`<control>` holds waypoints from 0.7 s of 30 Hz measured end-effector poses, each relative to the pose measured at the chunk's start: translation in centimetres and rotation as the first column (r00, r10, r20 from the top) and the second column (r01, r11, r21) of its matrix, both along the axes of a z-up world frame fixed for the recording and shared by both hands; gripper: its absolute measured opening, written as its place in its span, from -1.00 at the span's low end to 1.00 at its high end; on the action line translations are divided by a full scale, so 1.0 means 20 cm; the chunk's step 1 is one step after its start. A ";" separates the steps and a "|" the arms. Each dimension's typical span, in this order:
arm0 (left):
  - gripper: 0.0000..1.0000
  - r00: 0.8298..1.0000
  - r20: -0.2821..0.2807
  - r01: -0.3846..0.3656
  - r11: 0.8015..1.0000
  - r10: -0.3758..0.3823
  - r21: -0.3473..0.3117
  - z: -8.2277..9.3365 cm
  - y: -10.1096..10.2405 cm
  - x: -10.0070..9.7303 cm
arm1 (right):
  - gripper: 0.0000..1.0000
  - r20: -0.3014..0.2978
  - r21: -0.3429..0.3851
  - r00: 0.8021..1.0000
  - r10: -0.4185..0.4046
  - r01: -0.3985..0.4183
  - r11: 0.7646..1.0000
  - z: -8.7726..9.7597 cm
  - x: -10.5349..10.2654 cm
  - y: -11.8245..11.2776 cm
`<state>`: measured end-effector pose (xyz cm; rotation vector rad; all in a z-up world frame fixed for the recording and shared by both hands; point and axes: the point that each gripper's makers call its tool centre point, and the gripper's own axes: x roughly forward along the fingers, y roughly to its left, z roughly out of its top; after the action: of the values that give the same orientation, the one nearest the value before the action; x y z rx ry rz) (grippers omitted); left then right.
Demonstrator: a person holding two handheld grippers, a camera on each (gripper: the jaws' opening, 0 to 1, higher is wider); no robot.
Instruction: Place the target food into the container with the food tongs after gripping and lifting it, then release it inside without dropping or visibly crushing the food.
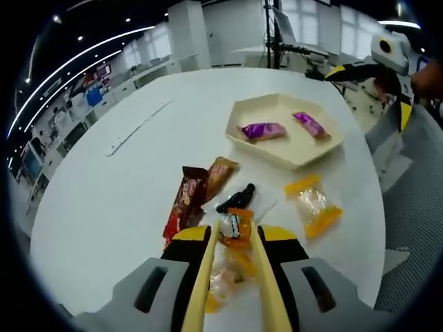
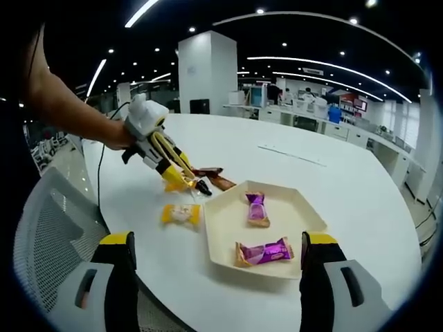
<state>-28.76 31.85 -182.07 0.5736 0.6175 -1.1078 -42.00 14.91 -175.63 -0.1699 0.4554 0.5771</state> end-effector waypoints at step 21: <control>-0.68 0.999 -0.046 -0.011 1.000 0.011 0.009 -0.01 0.02 -0.04 | 0.93 -0.012 -0.011 1.000 0.007 -0.007 1.000 -0.02 0.00 0.00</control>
<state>-29.50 32.15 -182.31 0.5527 0.6646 -1.1108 -42.10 14.90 -175.97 -0.1784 0.4701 0.5826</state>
